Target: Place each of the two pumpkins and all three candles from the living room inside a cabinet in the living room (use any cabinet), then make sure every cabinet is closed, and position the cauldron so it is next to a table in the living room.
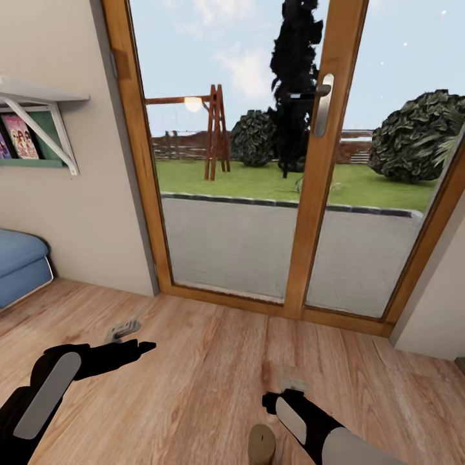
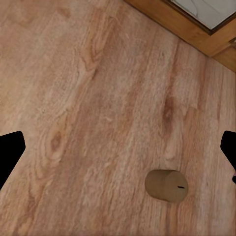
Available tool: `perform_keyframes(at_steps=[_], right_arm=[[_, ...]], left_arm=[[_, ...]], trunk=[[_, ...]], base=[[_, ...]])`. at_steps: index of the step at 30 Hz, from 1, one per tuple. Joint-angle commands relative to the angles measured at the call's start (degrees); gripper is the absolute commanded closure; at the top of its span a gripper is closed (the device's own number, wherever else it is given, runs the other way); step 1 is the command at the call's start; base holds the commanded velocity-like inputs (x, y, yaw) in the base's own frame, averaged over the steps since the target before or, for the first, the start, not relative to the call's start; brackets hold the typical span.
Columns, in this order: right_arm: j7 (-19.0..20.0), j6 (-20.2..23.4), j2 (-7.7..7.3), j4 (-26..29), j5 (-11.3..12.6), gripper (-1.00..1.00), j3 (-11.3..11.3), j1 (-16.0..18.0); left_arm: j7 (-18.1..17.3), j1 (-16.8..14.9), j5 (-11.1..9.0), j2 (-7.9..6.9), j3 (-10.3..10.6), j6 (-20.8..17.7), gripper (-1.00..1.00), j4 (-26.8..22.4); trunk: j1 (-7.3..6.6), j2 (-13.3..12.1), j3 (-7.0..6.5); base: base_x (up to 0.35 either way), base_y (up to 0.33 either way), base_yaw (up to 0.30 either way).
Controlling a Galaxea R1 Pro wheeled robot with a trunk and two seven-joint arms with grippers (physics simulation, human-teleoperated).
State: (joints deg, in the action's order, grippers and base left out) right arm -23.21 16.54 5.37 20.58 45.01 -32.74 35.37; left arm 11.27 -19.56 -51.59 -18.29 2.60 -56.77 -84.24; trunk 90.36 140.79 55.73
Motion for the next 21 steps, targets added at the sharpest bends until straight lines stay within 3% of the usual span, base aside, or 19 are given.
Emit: perform_keyframes(at_steps=[1, 4, 7, 8, 9, 12, 15, 18, 21], right_arm=[[-0.4, 0.2, -0.07, -1.4, 0.3, -1.00, -0.5, 0.1], [-0.4, 0.4, -0.09, -2.6, 0.3, -1.00, -0.6, 0.1], [-0.4, 1.1, -0.13, -2.9, 0.3, -1.00, -0.6, 0.1], [-0.4, 1.5, -0.22, -3.0, 0.2, -1.00, -0.6, 0.1], [-0.4, 2.0, -0.41, -2.9, 0.2, -1.00, -0.6, 0.1], [-0.4, 3.2, -0.57, -2.6, 0.2, -1.00, -0.6, 0.1], [-0.3, 4.1, -0.50, -2.4, 0.2, -1.00, -0.6, 0.1], [-0.2, 4.2, -0.30, -2.4, 0.2, -1.00, -0.6, 0.1], [1.4, 3.9, -0.06, -2.3, 0.1, -1.00, -0.6, 0.1]], left_arm=[[0.6, 0.0, -0.6, -0.06, 0.1, -0.1, -1.00, -0.1], [0.6, 0.0, -0.7, -0.17, -0.1, -0.2, -1.00, -0.2], [0.5, 0.0, -3.0, -2.05, -0.4, -0.5, -1.00, -0.2], [0.5, 0.0, -5.4, -3.67, -0.4, -0.6, -1.00, -0.5], [0.5, 0.1, -10.8, -6.79, -0.3, -0.6, -1.00, -1.2], [0.6, 1.4, -24.0, -14.13, 0.2, -0.7, -1.00, -2.0], [0.6, 2.7, -32.6, -19.84, 0.3, -0.7, -1.00, -2.2], [0.5, 3.2, -34.9, -21.97, 0.0, -0.7, -1.00, -2.2], [0.5, 3.3, -35.3, -22.29, -0.1, -0.7, -1.00, -2.2]], trunk=[[0.21, 0.4, 0.24], [0.87, 1.6, 0.78], [1.34, 2.5, 1.36], [1.36, 2.5, 1.58], [1.39, 2.5, 1.80], [1.47, 2.5, 2.47], [1.54, 2.6, 3.13], [1.62, 2.6, 3.80], [1.70, 2.6, 4.46]], base=[[0.000, 0.000, 0.000], [0.000, 0.000, 0.000], [0.000, 0.000, 0.000], [0.000, 0.000, 0.000], [0.000, 0.000, 0.000], [0.000, 0.000, 0.000], [0.000, 0.000, 0.000], [0.000, 0.000, 0.000], [0.000, 0.000, 0.000]])
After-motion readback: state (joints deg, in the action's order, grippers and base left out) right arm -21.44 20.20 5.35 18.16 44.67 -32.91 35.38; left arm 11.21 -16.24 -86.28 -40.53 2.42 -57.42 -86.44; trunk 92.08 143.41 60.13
